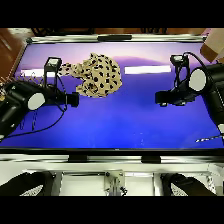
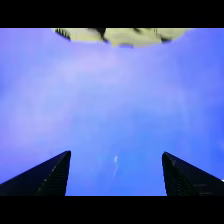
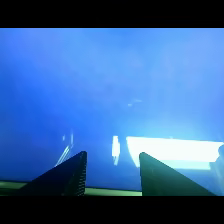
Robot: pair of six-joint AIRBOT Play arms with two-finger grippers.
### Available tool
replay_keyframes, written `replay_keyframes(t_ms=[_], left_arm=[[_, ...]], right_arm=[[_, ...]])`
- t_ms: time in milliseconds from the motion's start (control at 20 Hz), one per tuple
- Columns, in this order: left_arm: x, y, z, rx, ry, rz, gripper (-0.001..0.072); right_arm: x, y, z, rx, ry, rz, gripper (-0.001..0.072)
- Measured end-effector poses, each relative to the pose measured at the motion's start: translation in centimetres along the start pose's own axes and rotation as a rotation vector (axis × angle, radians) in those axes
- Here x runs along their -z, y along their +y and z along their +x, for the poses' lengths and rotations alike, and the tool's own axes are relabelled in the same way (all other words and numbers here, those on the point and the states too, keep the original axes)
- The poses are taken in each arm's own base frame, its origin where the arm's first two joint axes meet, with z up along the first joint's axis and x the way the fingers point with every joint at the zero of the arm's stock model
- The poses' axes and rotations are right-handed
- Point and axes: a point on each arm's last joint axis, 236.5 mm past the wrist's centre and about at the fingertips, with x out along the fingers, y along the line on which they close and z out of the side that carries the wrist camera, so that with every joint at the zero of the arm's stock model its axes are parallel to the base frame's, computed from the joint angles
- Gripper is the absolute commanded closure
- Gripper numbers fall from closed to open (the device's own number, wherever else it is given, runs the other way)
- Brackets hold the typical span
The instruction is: Fold the shirts.
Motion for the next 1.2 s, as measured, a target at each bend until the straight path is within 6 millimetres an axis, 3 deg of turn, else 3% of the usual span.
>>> replay_keyframes(t_ms=[350,550,700,750,800,850,950,1050,1100,1200], left_arm=[[-6.6,0.5,11.7,0.099,0.017,-0.28,0.0031],[-7.5,2.3,17.3,0.124,0.046,-0.381,0.0032],[-7.2,1.5,20.4,0.192,0.063,-0.416,0.0037],[-7.0,1.3,21.2,0.211,0.069,-0.422,0.0095],[-6.9,1.1,21.9,0.223,0.071,-0.427,0.0416],[-6.6,1.0,22.5,0.233,0.078,-0.431,0.0655],[-6.8,1.2,22.7,0.246,0.073,-0.433,0.066],[-8.6,1.6,21.3,0.261,0.031,-0.432,0.0661],[-10.2,1.8,19.7,0.271,-0.015,-0.417,0.0661],[-14.4,1.5,14.4,0.302,-0.14,-0.358,0.0661]], right_arm=[[-1.3,0.1,0.0,-0.003,-0.053,-0.002,0.0254],[-1.6,0.3,0.0,-0.013,-0.067,0.0,0.0255],[-2.1,0.5,-0.1,-0.021,-0.091,0.002,0.0255],[-2.4,0.6,-0.1,-0.024,-0.1,0.003,0.0255],[-2.6,0.6,-0.1,-0.026,-0.111,0.003,0.0255],[-2.8,0.6,-0.1,-0.027,-0.117,0.003,0.0255],[-3.0,0.8,-0.2,-0.033,-0.125,0.004,0.0255],[-3.1,1.0,-0.2,-0.044,-0.132,0.006,0.0255],[-3.1,1.1,-0.2,-0.048,-0.132,0.006,0.0255],[-3.3,1.2,-0.3,-0.048,-0.141,-0.009,0.0255]])
